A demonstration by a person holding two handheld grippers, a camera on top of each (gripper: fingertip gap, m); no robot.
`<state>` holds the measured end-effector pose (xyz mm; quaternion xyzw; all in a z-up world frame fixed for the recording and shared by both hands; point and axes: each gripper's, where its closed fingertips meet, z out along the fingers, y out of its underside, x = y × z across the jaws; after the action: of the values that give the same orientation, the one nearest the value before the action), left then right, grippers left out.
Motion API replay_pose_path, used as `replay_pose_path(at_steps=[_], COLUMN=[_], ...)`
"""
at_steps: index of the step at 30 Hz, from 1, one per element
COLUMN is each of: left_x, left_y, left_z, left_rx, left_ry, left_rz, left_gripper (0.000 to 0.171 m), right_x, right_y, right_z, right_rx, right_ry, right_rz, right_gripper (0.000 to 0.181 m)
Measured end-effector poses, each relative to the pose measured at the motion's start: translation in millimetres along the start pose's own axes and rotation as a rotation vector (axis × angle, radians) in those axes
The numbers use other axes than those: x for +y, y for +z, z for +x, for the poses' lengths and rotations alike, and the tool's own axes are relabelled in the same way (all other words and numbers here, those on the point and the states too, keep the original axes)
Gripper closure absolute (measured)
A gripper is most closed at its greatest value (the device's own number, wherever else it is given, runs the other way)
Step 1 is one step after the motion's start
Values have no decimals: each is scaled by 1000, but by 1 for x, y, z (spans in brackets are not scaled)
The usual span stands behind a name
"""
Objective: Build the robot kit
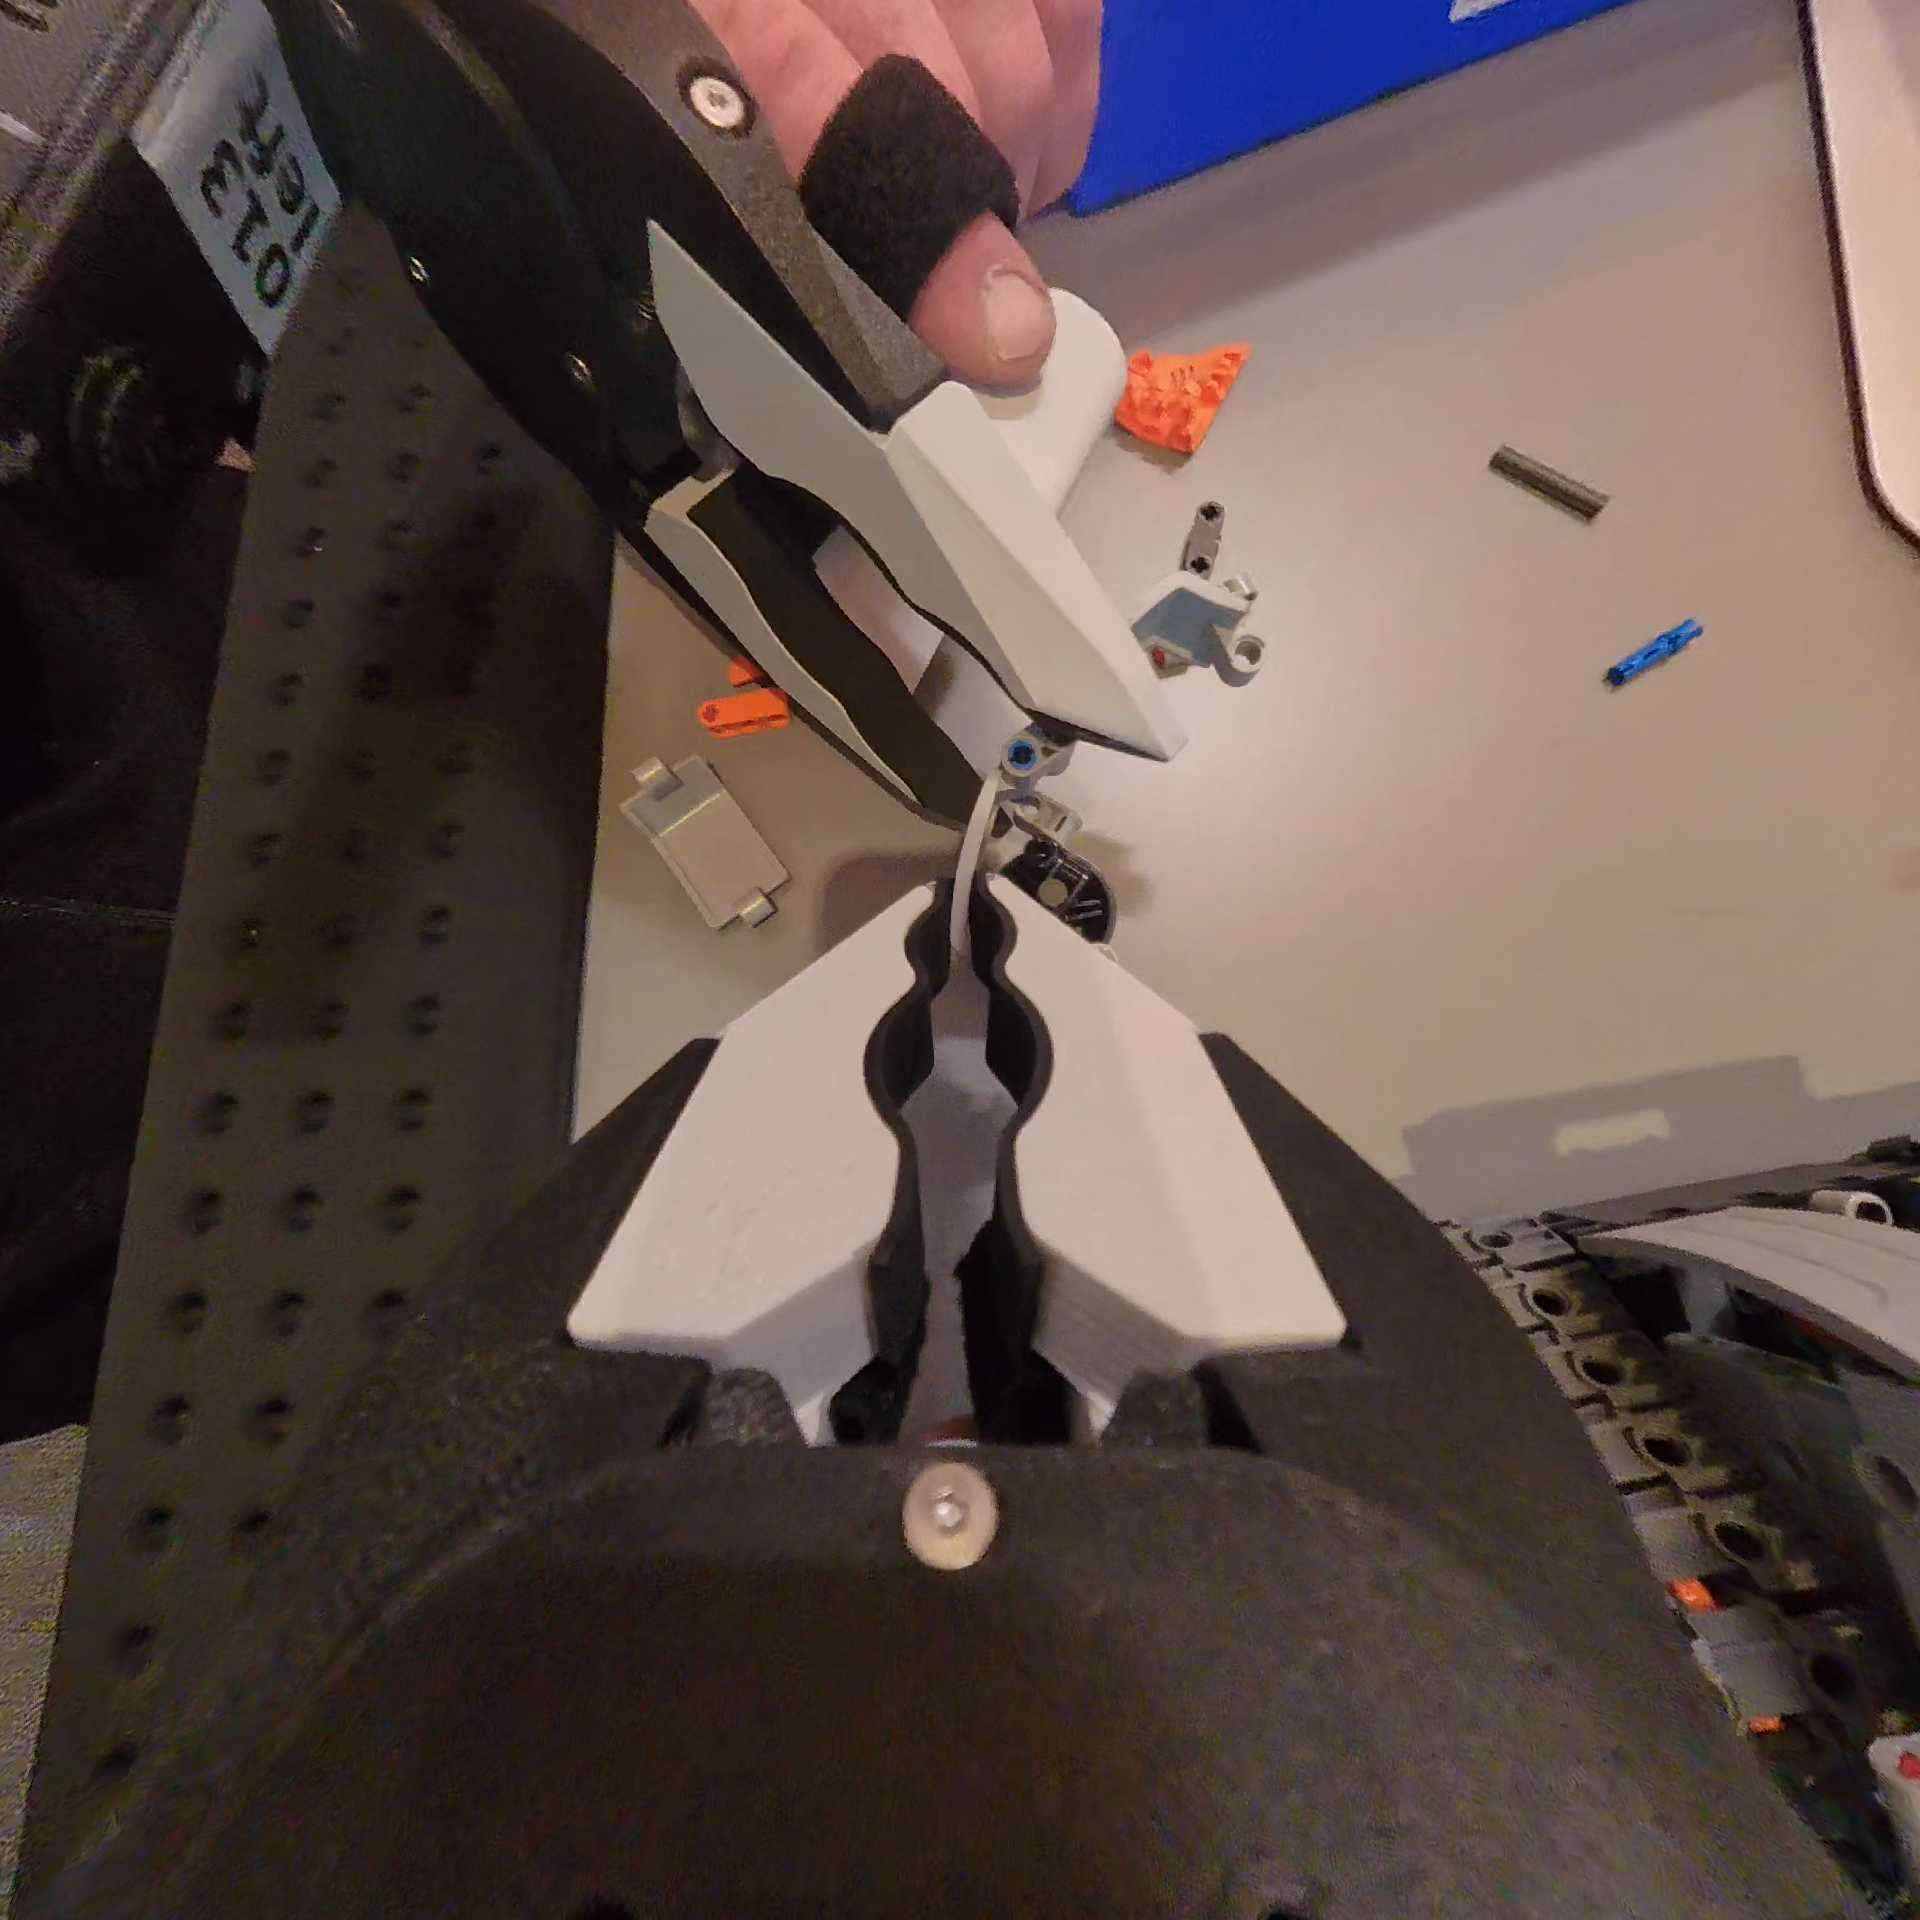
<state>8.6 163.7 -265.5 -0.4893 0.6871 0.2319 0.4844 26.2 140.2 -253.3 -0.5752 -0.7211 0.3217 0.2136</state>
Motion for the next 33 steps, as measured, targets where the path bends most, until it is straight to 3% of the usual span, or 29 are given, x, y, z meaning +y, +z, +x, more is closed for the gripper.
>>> replay_pose_path(at_steps=[19,33], left_x=[7,8], left_y=[10,12], left_z=[2,3], left_rx=[-54,-66], left_ry=[52,61], left_rz=[-44,-52], left_gripper=[133,136], right_x=[5,6], right_y=[9,10], right_z=[5,4], right_rx=[1,16], right_ry=[65,84], right_rz=[-53,-93], right_gripper=[181,181])
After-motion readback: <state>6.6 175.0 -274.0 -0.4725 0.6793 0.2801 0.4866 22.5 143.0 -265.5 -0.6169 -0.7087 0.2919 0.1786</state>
